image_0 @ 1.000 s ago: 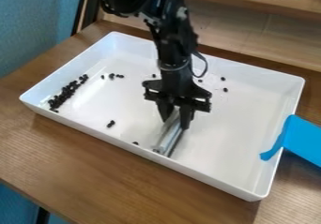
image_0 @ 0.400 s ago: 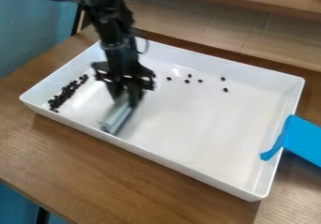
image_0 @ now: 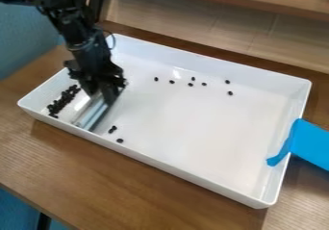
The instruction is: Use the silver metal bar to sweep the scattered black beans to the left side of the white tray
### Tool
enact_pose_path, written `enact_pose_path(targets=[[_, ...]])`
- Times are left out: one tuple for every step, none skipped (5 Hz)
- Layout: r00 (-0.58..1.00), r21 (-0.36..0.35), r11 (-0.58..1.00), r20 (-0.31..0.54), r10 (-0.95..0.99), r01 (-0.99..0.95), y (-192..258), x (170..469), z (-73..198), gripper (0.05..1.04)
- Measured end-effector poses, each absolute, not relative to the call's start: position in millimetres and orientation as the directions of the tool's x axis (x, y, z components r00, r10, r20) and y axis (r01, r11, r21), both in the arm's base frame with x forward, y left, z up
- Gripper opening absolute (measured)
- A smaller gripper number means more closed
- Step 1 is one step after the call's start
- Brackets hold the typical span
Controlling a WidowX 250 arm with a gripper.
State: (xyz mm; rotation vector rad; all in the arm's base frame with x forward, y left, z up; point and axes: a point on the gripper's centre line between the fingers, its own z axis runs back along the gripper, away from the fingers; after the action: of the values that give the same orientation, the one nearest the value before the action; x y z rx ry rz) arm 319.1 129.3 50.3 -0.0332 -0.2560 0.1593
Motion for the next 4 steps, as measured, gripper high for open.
enact_pose_path(targets=[[0.961,-0.086,0.986,0.225,0.160,-0.144,133,312,50,0.385],[0.960,-0.134,0.974,0.188,0.208,-0.185,106,323,68,0.385],[0.959,-0.159,0.971,0.197,0.206,-0.177,53,354,98,0.385],[0.961,-0.157,0.969,0.173,0.217,-0.191,18,380,104,0.384]])
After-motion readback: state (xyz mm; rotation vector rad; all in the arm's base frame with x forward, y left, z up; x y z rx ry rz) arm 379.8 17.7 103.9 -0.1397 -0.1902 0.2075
